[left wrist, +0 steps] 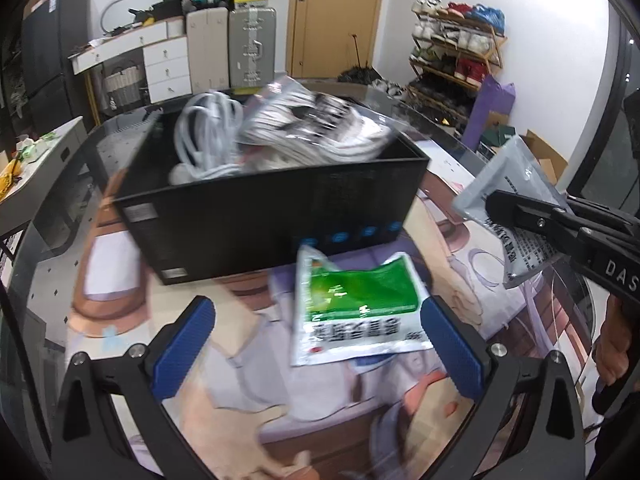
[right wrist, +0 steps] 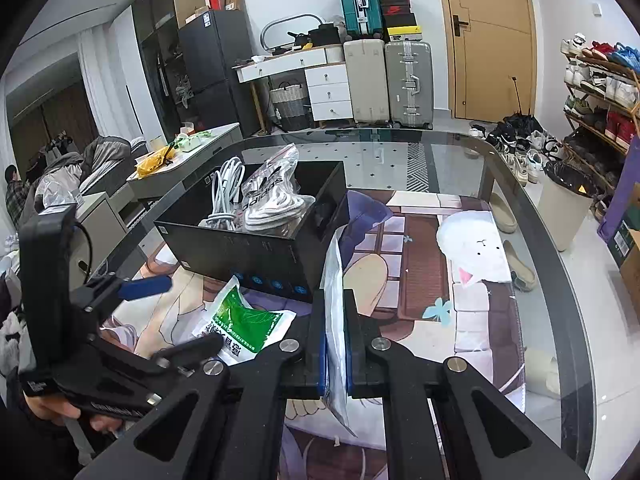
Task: Organize soft objects
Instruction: 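Grasp the grey printed packet with the right gripper while the left grasps the green sachet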
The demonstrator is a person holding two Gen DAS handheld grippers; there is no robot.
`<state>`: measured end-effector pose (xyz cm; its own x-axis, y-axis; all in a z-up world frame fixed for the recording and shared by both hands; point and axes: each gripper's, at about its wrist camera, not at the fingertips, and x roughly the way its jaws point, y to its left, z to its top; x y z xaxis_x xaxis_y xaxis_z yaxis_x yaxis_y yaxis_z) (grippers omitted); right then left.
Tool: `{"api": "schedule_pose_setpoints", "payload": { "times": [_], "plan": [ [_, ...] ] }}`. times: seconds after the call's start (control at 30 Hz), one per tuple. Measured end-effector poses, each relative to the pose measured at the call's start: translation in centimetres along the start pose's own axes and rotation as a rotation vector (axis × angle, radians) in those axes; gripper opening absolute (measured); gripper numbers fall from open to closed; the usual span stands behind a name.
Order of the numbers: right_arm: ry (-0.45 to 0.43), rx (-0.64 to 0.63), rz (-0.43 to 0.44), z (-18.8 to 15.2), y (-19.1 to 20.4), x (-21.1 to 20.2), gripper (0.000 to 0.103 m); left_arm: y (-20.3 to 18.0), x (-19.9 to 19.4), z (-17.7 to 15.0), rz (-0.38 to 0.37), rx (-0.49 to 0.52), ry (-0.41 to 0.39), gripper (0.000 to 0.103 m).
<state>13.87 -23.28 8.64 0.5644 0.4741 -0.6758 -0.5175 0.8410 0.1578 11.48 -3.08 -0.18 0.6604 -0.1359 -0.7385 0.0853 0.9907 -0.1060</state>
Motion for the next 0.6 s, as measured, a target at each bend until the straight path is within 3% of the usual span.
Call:
{"api": "schedule_pose_setpoints", "payload": {
  "times": [0.23, 0.6],
  "plan": [
    [0.002, 0.011, -0.001, -0.1, -0.5, -0.1, 0.006, -2.8, 1.6, 1.0, 0.028, 0.057, 0.055, 0.103],
    [0.013, 0.011, 0.003, -0.1, -0.4, 0.3, 0.006, -2.7, 3.3, 1.4, 0.085, 0.037, 0.121, 0.103]
  ]
}}
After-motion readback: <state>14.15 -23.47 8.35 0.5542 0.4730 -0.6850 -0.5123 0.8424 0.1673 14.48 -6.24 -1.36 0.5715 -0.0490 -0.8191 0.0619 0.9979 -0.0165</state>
